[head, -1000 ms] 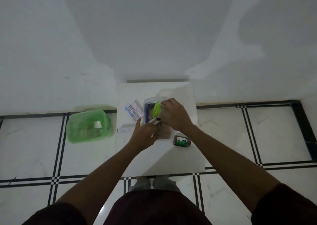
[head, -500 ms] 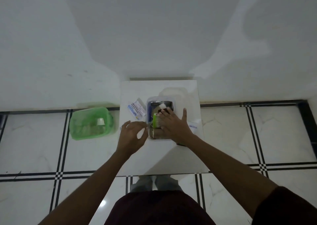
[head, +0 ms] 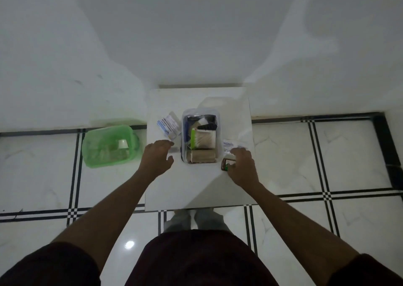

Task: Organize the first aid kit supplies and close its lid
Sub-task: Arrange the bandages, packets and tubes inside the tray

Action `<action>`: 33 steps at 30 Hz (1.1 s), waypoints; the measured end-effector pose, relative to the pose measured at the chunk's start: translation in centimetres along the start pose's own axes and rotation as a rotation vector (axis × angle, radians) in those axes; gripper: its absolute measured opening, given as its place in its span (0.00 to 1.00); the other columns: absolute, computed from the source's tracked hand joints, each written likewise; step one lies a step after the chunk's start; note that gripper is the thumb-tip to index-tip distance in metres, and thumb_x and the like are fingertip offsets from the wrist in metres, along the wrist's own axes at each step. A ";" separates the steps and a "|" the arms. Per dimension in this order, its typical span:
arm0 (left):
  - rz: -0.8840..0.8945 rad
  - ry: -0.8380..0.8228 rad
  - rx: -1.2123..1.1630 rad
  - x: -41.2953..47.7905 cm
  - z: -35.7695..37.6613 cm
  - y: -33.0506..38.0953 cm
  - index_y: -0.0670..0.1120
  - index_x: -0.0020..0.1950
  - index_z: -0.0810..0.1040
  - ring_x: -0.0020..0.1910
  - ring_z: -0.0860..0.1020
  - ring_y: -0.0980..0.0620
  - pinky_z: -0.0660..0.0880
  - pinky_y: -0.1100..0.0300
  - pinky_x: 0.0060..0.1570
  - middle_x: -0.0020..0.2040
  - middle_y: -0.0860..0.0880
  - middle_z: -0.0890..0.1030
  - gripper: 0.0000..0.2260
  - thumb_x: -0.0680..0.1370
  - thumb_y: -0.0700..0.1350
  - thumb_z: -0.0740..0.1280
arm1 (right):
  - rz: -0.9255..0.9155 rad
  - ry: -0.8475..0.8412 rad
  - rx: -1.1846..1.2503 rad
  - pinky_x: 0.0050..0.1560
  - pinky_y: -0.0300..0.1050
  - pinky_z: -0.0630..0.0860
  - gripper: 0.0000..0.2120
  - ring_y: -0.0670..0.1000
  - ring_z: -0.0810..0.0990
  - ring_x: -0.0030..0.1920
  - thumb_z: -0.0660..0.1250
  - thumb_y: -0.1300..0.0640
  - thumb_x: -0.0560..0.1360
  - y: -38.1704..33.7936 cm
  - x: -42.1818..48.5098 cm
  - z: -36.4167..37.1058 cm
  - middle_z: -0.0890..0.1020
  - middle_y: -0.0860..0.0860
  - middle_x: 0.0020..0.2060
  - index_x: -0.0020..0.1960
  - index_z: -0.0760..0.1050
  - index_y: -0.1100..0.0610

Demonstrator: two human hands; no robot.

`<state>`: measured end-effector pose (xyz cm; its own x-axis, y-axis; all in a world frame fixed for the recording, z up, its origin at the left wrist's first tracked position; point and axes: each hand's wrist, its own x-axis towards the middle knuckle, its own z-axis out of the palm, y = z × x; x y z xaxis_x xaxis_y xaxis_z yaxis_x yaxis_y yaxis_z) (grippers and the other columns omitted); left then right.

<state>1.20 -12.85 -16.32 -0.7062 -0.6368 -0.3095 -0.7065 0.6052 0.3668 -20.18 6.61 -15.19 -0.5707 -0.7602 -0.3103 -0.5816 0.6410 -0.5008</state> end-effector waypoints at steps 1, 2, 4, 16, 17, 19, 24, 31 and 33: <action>-0.008 -0.021 0.019 0.2 0.3 0.1 0.43 0.65 0.74 0.64 0.74 0.43 0.69 0.48 0.63 0.65 0.43 0.78 0.21 0.72 0.43 0.69 | -0.008 -0.073 -0.065 0.55 0.55 0.75 0.24 0.60 0.73 0.57 0.70 0.64 0.67 0.4 -0.2 0.3 0.76 0.60 0.57 0.62 0.71 0.61; -0.013 -0.038 0.037 0.3 0.5 0.1 0.43 0.65 0.74 0.64 0.75 0.42 0.69 0.48 0.63 0.64 0.43 0.78 0.21 0.72 0.43 0.69 | -0.022 -0.133 -0.120 0.55 0.54 0.75 0.26 0.59 0.73 0.57 0.71 0.63 0.66 0.7 -0.4 0.7 0.75 0.59 0.58 0.63 0.70 0.61; -0.012 -0.070 0.068 0.6 0.9 0.1 0.41 0.63 0.75 0.60 0.76 0.40 0.69 0.48 0.61 0.61 0.41 0.79 0.20 0.72 0.41 0.69 | -0.060 -0.182 -0.202 0.55 0.53 0.75 0.27 0.59 0.72 0.58 0.71 0.63 0.66 1.1 -0.6 1.3 0.75 0.59 0.60 0.64 0.69 0.60; -0.124 0.011 0.026 -0.3 1.3 -0.1 0.39 0.49 0.76 0.44 0.77 0.39 0.73 0.50 0.37 0.44 0.40 0.78 0.07 0.72 0.35 0.63 | -0.044 -0.020 -0.173 0.51 0.52 0.75 0.26 0.59 0.75 0.55 0.73 0.62 0.66 0.9 0.4 -0.3 0.79 0.60 0.55 0.63 0.72 0.60; -0.135 0.043 -0.007 -0.6 0.9 -0.2 0.39 0.49 0.76 0.43 0.77 0.39 0.72 0.52 0.36 0.44 0.41 0.78 0.07 0.72 0.36 0.64 | -0.051 0.039 -0.145 0.49 0.51 0.75 0.25 0.60 0.76 0.53 0.73 0.62 0.65 0.4 0.5 -1.1 0.79 0.60 0.53 0.62 0.74 0.60; -0.138 0.109 -0.066 -0.7 -0.4 -0.6 0.40 0.47 0.76 0.40 0.76 0.41 0.68 0.55 0.33 0.41 0.42 0.77 0.05 0.72 0.37 0.64 | -0.103 0.134 -0.108 0.47 0.50 0.75 0.25 0.59 0.76 0.50 0.74 0.63 0.63 -0.8 1.1 -3.0 0.80 0.60 0.51 0.60 0.75 0.60; -0.123 0.234 -0.202 1.2 -5.0 -0.1 0.41 0.42 0.77 0.36 0.76 0.40 0.68 0.56 0.32 0.36 0.43 0.76 0.02 0.71 0.39 0.67 | -0.342 0.174 -0.062 0.51 0.50 0.75 0.25 0.59 0.74 0.53 0.74 0.62 0.66 -6.2 4.8 -6.0 0.78 0.60 0.54 0.62 0.74 0.60; -0.034 0.388 -0.373 6.4 -10.3 2.9 0.44 0.51 0.81 0.44 0.79 0.44 0.77 0.52 0.45 0.45 0.44 0.82 0.07 0.75 0.43 0.69 | -0.545 -0.014 -0.168 0.57 0.52 0.73 0.20 0.59 0.74 0.57 0.68 0.65 0.70 -11.6 9.4 -4.1 0.78 0.58 0.57 0.62 0.73 0.61; -0.021 0.400 -0.396 7.1 -11.0 3.5 0.44 0.52 0.81 0.45 0.80 0.45 0.77 0.52 0.47 0.47 0.44 0.83 0.07 0.75 0.43 0.68 | -0.550 -0.071 -0.227 0.57 0.52 0.73 0.19 0.59 0.74 0.57 0.67 0.65 0.70 -11.5 10.3 -3.4 0.78 0.58 0.57 0.61 0.74 0.60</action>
<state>-5.79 -20.55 -7.59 -0.5651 -0.8250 0.0086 -0.5942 0.4143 0.6894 -21.39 -8.22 -9.89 -0.1154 -0.9870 -0.1120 -0.8944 0.1523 -0.4206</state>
